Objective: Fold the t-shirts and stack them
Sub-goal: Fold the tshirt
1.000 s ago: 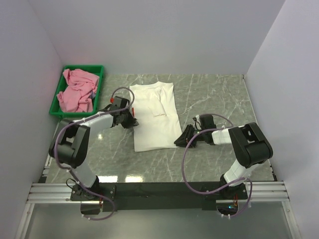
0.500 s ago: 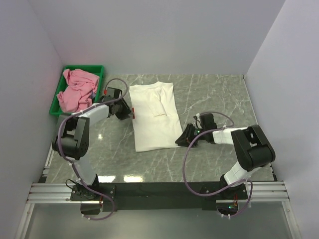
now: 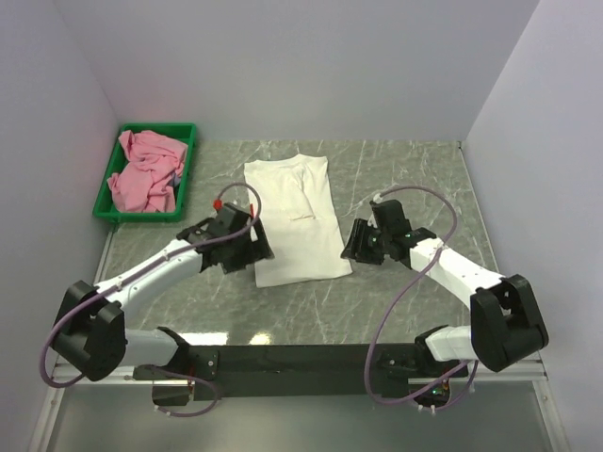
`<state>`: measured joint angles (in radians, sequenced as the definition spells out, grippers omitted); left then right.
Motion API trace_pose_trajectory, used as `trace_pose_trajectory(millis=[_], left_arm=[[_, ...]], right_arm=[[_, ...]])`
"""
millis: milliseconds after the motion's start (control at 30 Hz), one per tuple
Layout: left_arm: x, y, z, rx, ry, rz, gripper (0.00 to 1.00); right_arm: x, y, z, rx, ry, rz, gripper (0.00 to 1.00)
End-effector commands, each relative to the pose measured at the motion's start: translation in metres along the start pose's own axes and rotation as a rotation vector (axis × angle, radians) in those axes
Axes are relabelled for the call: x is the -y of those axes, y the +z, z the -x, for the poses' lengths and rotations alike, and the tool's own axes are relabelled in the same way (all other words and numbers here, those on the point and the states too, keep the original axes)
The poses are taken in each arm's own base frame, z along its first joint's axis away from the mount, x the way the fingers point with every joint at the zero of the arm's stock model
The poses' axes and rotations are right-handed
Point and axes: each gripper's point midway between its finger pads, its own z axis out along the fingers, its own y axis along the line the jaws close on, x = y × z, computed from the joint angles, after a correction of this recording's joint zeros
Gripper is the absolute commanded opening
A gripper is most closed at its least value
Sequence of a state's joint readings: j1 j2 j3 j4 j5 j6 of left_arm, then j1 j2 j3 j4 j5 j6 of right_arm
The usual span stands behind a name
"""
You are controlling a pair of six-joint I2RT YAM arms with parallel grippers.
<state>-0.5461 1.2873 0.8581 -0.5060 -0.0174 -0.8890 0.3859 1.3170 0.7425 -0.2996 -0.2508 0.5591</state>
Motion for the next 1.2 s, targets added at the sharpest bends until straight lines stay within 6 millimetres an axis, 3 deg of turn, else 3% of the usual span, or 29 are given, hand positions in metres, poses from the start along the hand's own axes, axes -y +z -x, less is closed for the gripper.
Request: trace_pose_trajectory(millis=[0, 200, 433, 633, 1167], left_arm=[[-0.025, 0.000, -0.032, -0.046, -0.010, 0.133, 0.91], [-0.025, 0.020, -0.043, -0.068, 0.029, 0.175, 0.83], [-0.028, 0.044, -0.053, -0.111, 0.051, 0.224, 0.66], [-0.037, 0.054, -0.062, -0.144, 0.066, 0.263, 0.61], [-0.069, 0.057, -0.098, -0.273, 0.123, 0.434, 0.49]], right_arm=[[0.028, 0.001, -0.012, -0.029, -0.022, -0.162, 0.56], [0.024, 0.010, -0.016, -0.056, -0.050, -0.202, 0.56], [0.023, 0.022, -0.026, -0.100, -0.055, -0.225, 0.54], [0.025, 0.027, -0.028, -0.117, -0.060, -0.260, 0.52], [0.036, 0.039, -0.042, -0.238, -0.068, -0.364, 0.51]])
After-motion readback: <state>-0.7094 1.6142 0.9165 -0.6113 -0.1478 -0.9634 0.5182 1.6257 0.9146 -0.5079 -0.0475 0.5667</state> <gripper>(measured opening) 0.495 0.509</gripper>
